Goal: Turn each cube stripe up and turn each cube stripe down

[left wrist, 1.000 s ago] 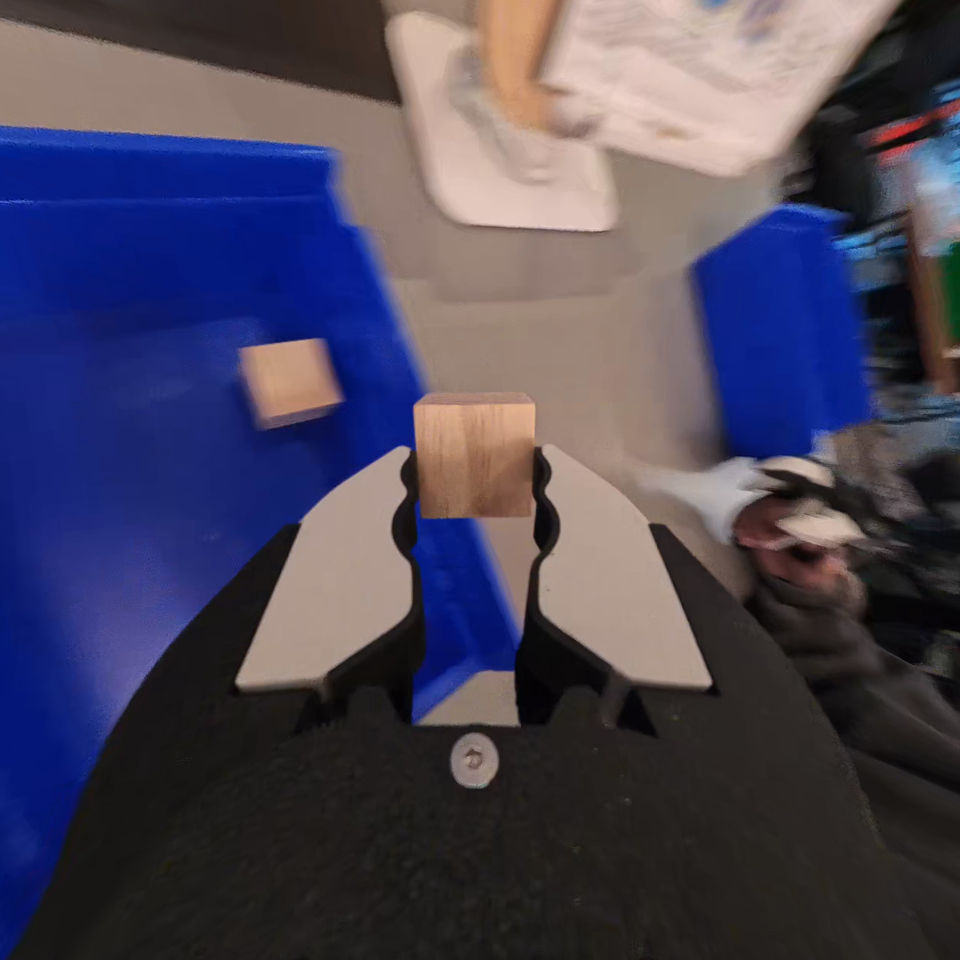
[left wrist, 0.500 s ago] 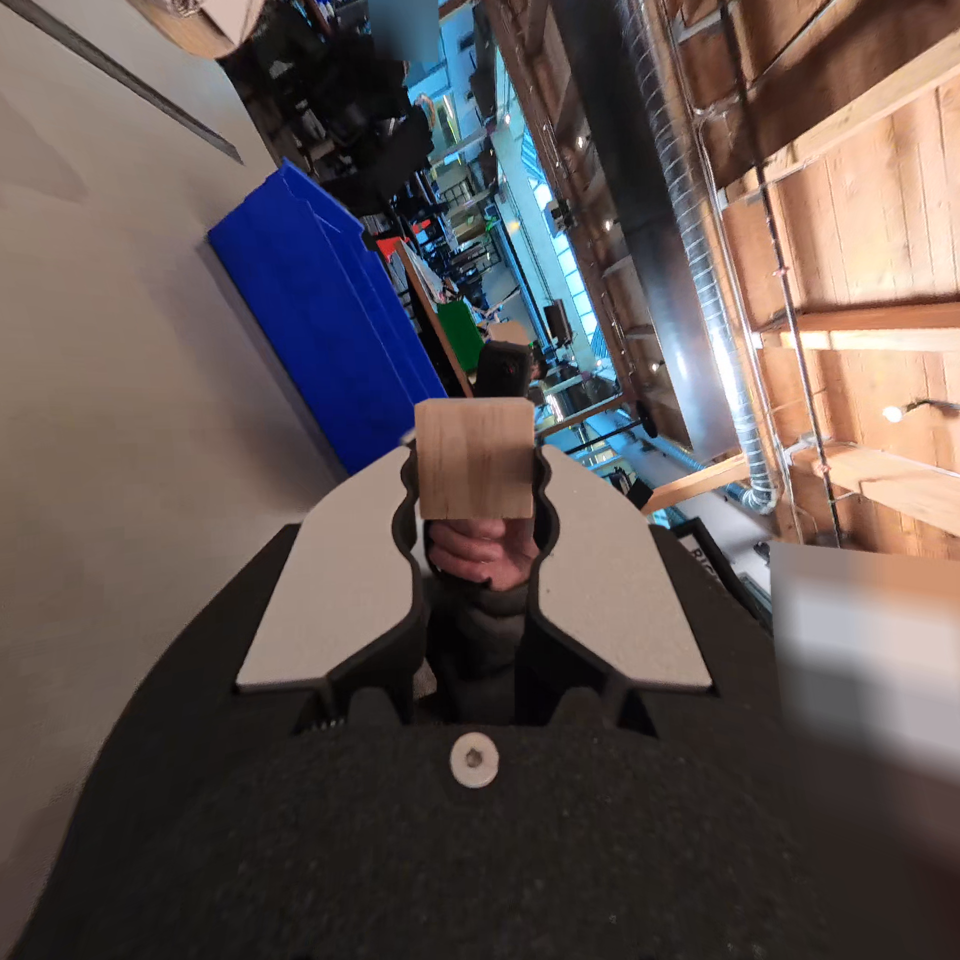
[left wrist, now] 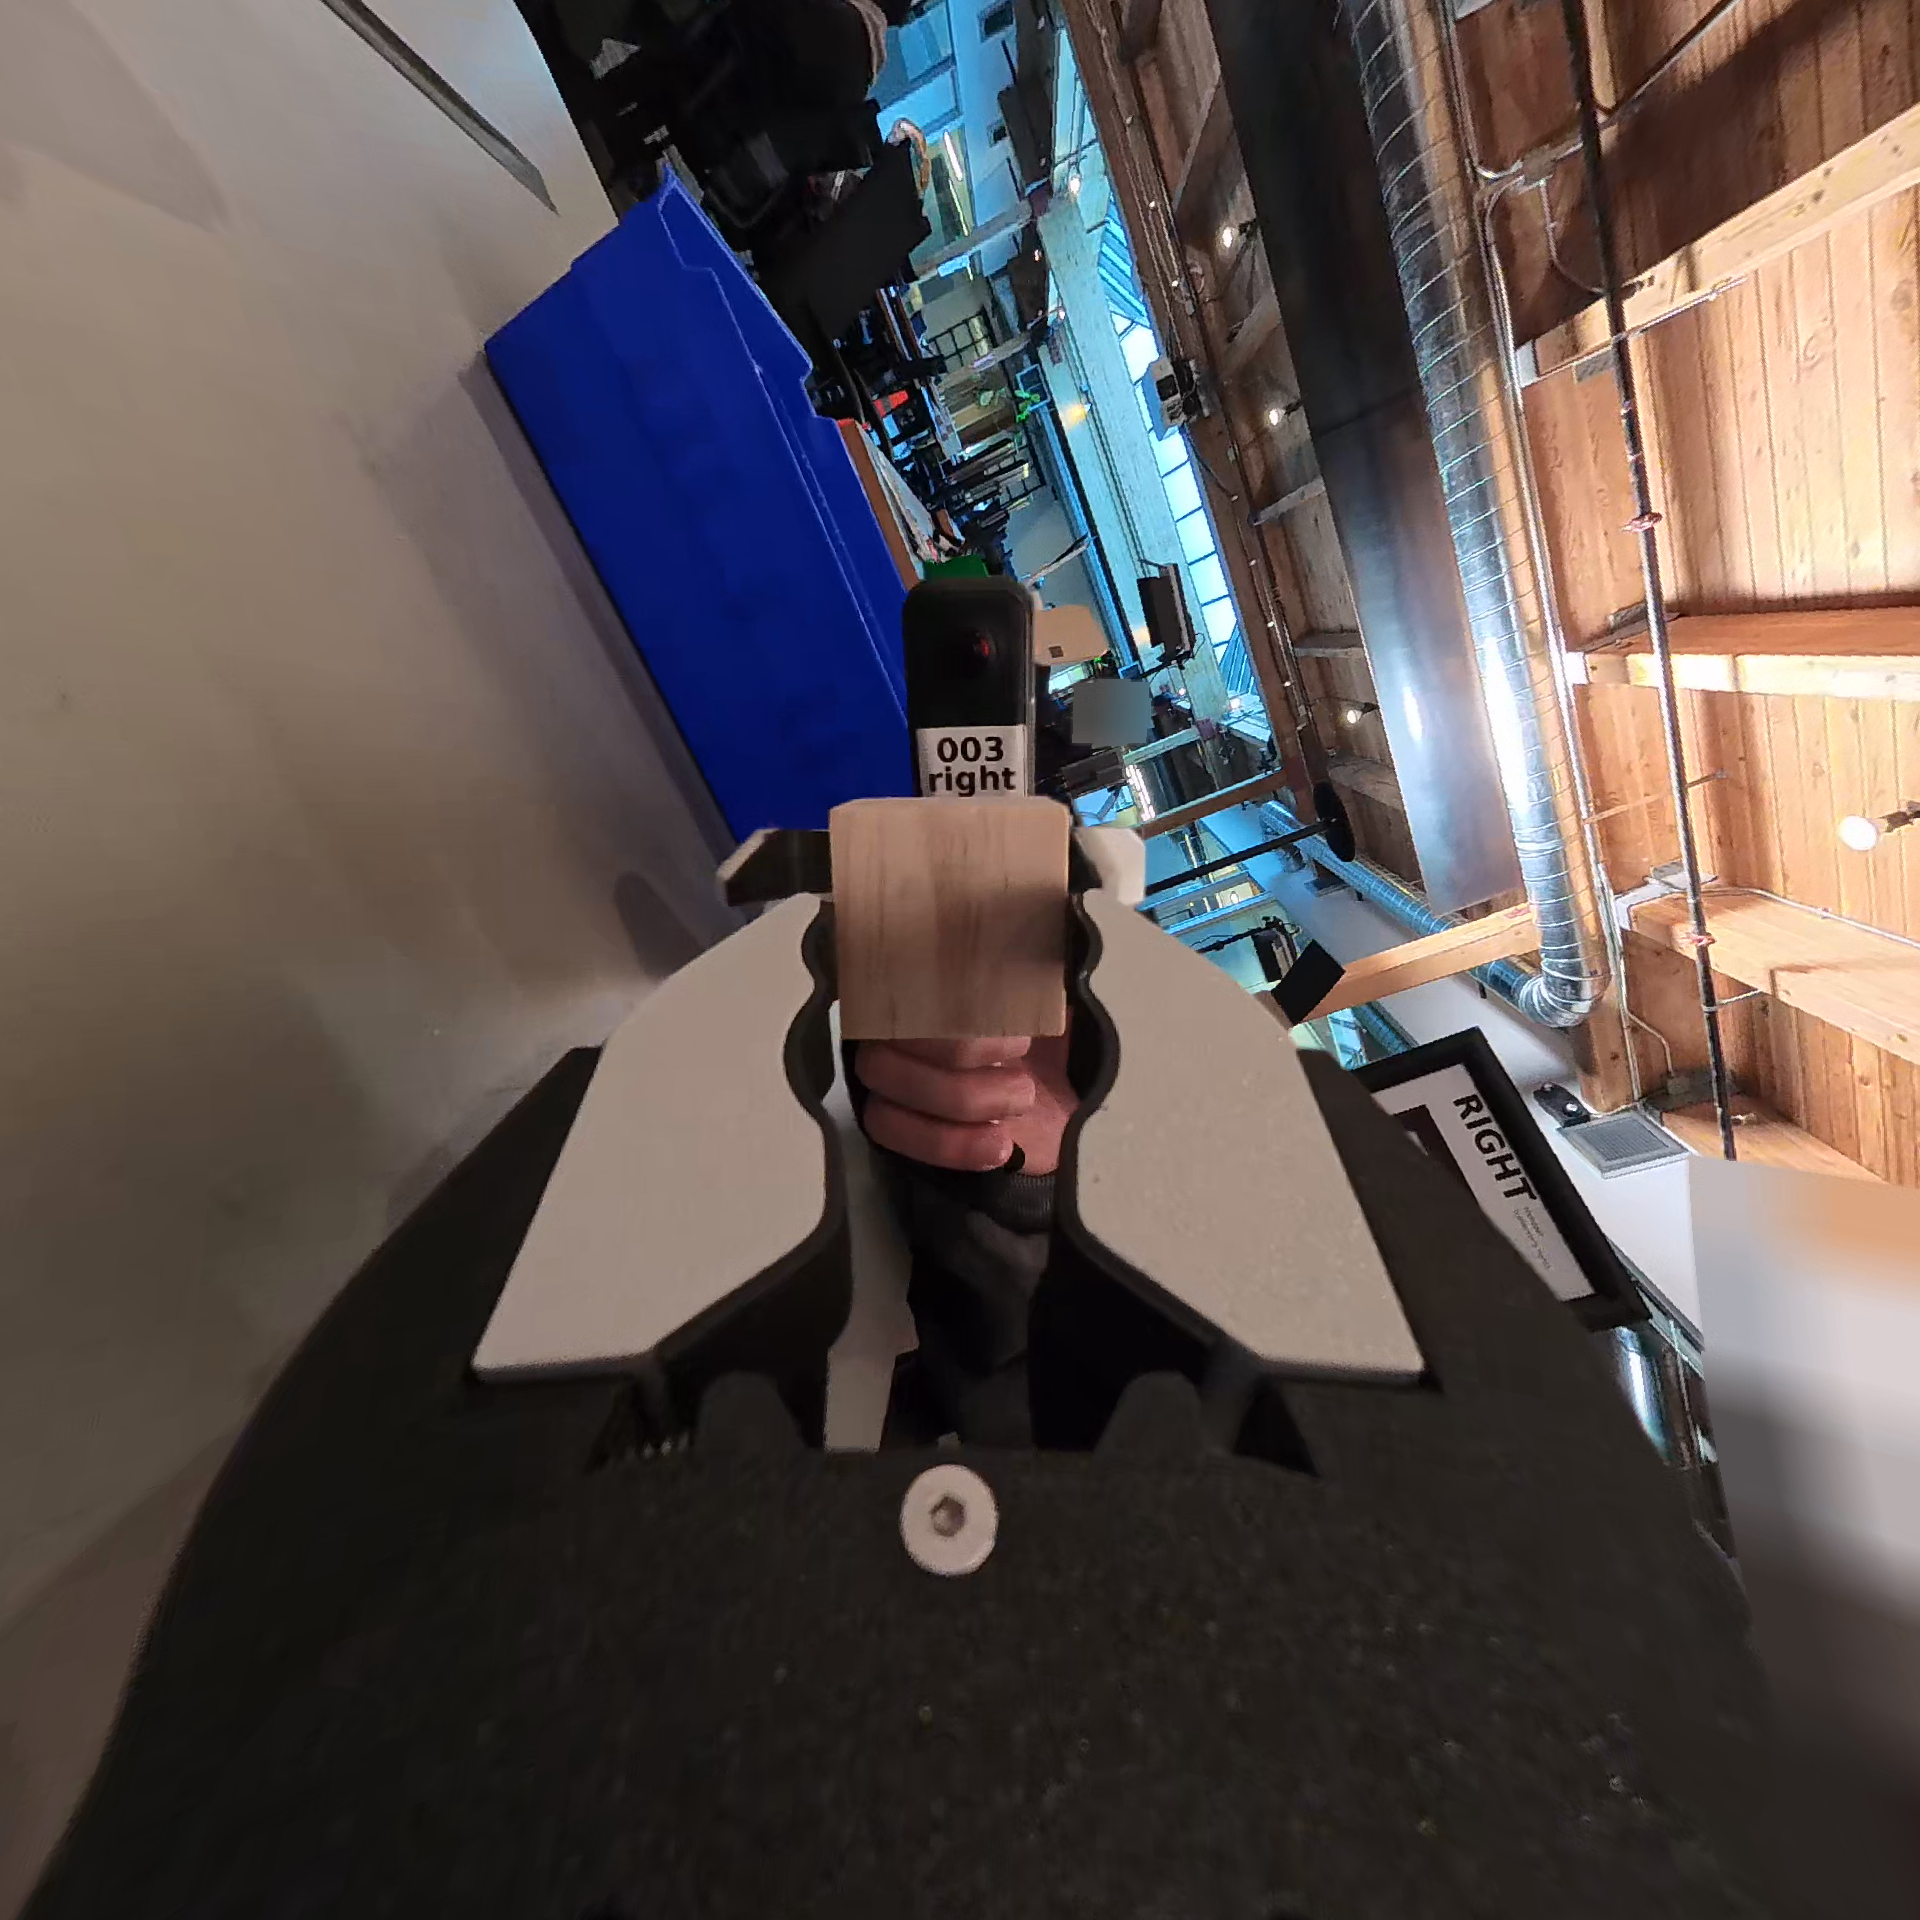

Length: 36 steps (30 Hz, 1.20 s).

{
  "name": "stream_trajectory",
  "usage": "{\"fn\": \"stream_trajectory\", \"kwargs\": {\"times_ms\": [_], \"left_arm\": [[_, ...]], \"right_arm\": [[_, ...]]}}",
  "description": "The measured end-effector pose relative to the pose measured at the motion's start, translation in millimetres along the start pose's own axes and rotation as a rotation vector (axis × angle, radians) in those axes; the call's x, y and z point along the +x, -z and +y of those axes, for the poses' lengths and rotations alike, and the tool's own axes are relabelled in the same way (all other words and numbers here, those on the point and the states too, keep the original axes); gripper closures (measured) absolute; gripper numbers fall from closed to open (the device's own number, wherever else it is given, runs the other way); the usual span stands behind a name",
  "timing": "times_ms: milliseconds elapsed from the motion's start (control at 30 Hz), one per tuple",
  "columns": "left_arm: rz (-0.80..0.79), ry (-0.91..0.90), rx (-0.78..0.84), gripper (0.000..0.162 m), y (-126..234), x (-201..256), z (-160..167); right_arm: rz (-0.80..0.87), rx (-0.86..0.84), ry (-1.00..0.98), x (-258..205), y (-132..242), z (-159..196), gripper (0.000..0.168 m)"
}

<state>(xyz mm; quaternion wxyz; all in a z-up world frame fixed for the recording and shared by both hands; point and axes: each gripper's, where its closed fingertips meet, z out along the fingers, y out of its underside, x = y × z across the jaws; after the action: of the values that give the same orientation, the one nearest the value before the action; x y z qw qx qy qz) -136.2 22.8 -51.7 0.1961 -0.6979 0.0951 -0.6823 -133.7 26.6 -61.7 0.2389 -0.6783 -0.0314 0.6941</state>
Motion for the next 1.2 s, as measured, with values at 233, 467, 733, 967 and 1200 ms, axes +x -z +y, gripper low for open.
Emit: {"fn": "stream_trajectory", "kwargs": {"times_ms": [233,467,733,967,1200], "left_arm": [[0.002,0.000,-0.058,0.121,-9,-3,14],[-0.153,-0.207,-0.085,0.097,13,-1,18],[-0.462,-0.605,-0.129,0.100,57,-31,91],[-0.594,-0.770,-0.071,0.100,69,-26,81],[-0.584,-0.753,-0.137,0.102,63,-33,91]], "right_arm": [[-0.064,-0.028,-0.025,-4,7,-1,0.125],[-0.047,-0.066,-0.008,-7,12,2,0.125],[0.008,-0.005,0.152,-37,40,-19,0.126],[0.299,0.148,0.405,-72,110,-69,0.125],[1.142,0.218,0.566,-37,236,-146,0.125]]}}
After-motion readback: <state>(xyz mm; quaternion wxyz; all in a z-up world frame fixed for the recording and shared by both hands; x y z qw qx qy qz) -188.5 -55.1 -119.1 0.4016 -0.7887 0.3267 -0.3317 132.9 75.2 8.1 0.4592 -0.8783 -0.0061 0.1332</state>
